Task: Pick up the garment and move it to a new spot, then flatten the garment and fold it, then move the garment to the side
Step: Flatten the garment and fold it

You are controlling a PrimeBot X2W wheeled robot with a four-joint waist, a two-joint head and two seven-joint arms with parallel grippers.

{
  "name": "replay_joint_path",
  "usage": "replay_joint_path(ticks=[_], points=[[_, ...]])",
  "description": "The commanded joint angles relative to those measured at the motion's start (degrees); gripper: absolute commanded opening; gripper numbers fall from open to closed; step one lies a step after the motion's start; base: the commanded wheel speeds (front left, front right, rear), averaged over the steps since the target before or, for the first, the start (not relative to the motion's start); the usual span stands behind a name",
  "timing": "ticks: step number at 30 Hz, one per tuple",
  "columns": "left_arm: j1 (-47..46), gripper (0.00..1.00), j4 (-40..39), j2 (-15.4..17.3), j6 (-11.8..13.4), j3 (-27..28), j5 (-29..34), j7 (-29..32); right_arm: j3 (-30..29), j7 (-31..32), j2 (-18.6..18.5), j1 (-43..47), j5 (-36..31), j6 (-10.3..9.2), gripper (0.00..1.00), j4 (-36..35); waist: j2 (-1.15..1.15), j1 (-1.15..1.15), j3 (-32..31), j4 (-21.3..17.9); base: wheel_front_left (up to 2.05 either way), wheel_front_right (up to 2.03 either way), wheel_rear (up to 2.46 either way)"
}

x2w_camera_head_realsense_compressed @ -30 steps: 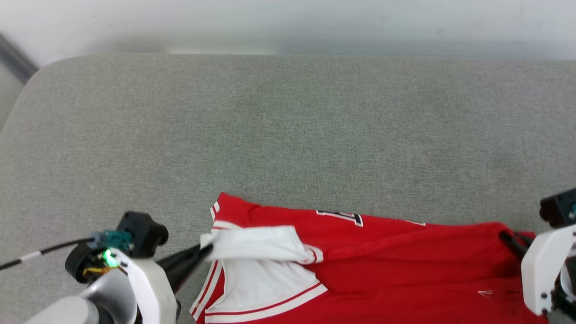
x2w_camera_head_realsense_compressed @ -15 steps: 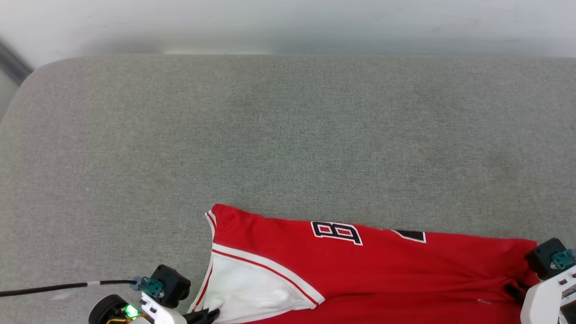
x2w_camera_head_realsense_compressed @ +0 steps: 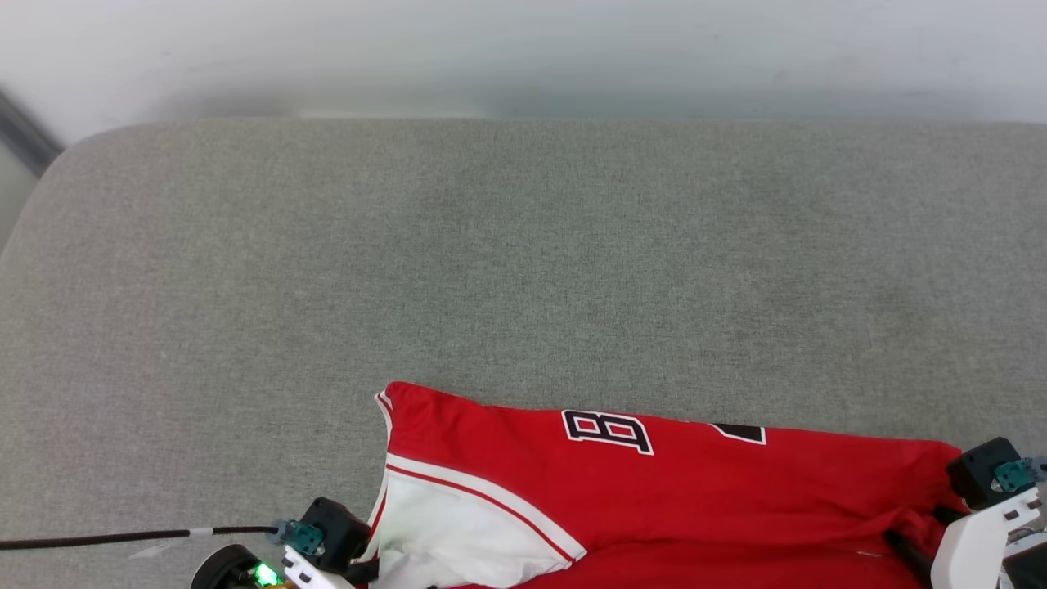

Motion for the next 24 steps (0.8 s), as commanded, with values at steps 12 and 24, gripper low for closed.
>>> replay_joint_path(ticks=[12, 24], points=[[3.91, 1.00, -3.93, -3.39, 7.80, 11.32, -1.45, -21.36, -11.61, 2.57, 7.95, 1.47, 4.99, 0.00, 1.00, -7.51, 0.00, 0.00, -5.04, -0.94, 0.00, 0.00, 0.00], [12.25, 1.00, -10.41, -11.50, 14.30, 31.44, 12.87, -25.96, -28.43, 6.36, 24.28, 7.21, -0.90, 0.00, 1.00, -10.06, 0.00, 0.00, -5.12, -0.07, 0.00, 0.00, 0.00]])
